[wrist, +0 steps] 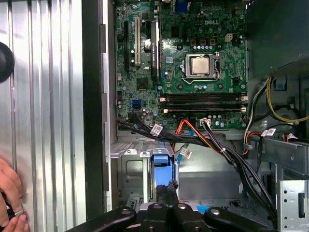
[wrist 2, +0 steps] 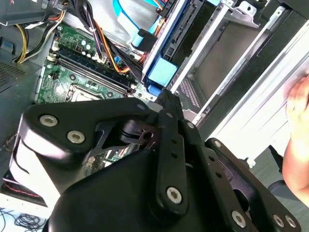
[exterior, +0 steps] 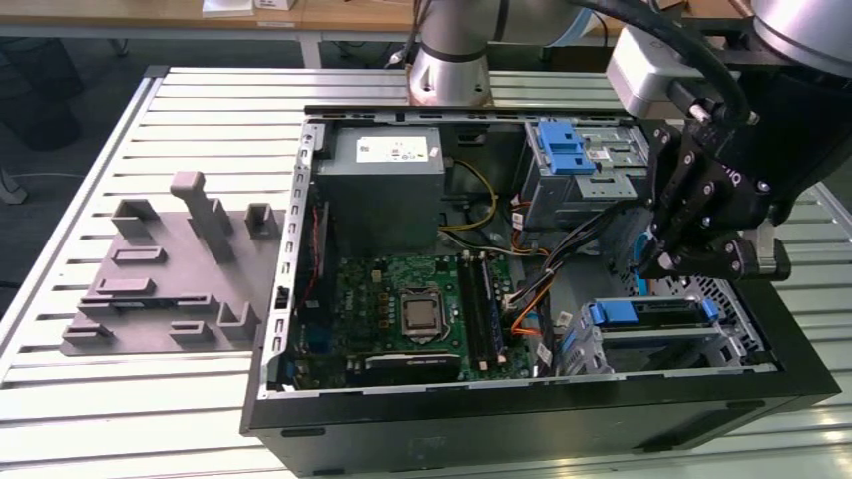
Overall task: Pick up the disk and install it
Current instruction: 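Insert the disk into the insertion slot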
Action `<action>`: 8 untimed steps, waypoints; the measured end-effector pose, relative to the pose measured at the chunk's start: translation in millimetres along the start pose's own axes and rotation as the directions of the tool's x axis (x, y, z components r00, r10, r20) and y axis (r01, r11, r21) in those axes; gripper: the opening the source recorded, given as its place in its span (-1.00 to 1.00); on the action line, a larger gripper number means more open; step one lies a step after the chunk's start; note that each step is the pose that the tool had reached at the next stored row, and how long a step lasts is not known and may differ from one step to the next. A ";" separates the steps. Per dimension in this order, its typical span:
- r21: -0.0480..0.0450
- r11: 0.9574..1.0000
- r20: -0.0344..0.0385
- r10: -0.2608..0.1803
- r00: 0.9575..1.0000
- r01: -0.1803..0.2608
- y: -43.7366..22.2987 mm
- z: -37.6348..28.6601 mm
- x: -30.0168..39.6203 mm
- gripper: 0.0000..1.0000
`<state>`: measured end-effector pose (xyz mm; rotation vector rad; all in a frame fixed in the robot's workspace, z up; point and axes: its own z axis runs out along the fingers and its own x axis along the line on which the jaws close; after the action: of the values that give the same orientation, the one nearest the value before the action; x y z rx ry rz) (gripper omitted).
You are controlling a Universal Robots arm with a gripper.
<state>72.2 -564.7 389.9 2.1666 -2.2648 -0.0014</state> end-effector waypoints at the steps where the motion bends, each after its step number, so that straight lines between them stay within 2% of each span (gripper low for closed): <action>1: 0.000 1.000 0.000 0.000 1.000 0.000 0.0 0.7 0.0 -0.79; 8: 0.000 1.000 0.000 0.000 1.000 0.000 -0.1 11.5 0.0 -0.79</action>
<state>72.2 -564.8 378.4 2.1667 -2.2648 -0.0015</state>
